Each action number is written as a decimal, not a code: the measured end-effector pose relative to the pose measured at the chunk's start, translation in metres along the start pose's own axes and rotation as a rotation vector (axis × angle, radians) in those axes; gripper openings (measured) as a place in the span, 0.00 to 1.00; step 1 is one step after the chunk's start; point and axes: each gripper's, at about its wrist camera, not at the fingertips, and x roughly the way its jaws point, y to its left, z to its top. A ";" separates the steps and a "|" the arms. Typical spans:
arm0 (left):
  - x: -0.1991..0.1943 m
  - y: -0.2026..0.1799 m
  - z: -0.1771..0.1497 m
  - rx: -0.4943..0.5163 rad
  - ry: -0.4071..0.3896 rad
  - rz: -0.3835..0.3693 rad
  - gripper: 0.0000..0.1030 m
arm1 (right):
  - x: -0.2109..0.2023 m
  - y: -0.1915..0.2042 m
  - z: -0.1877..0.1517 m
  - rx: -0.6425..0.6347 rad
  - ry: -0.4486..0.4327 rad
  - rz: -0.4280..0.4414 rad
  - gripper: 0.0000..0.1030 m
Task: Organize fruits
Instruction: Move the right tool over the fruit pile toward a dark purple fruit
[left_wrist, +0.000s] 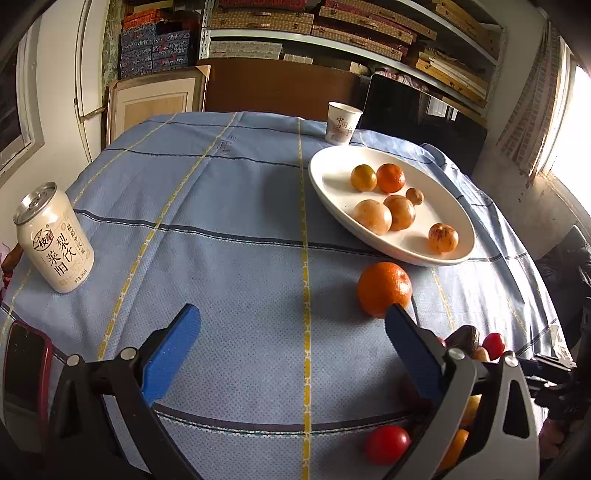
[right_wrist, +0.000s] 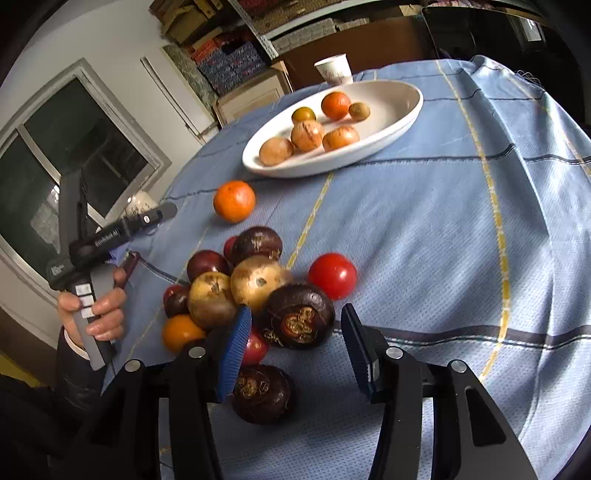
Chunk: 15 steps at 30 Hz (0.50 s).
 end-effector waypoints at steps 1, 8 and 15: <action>0.000 -0.001 0.000 0.003 -0.002 0.001 0.95 | 0.002 0.001 -0.001 -0.002 0.008 -0.001 0.48; 0.000 -0.002 -0.001 0.009 0.004 0.002 0.95 | 0.005 0.000 -0.001 -0.005 0.017 -0.003 0.46; 0.001 -0.003 -0.001 0.010 0.012 0.001 0.95 | 0.005 0.000 -0.001 -0.009 0.015 -0.006 0.46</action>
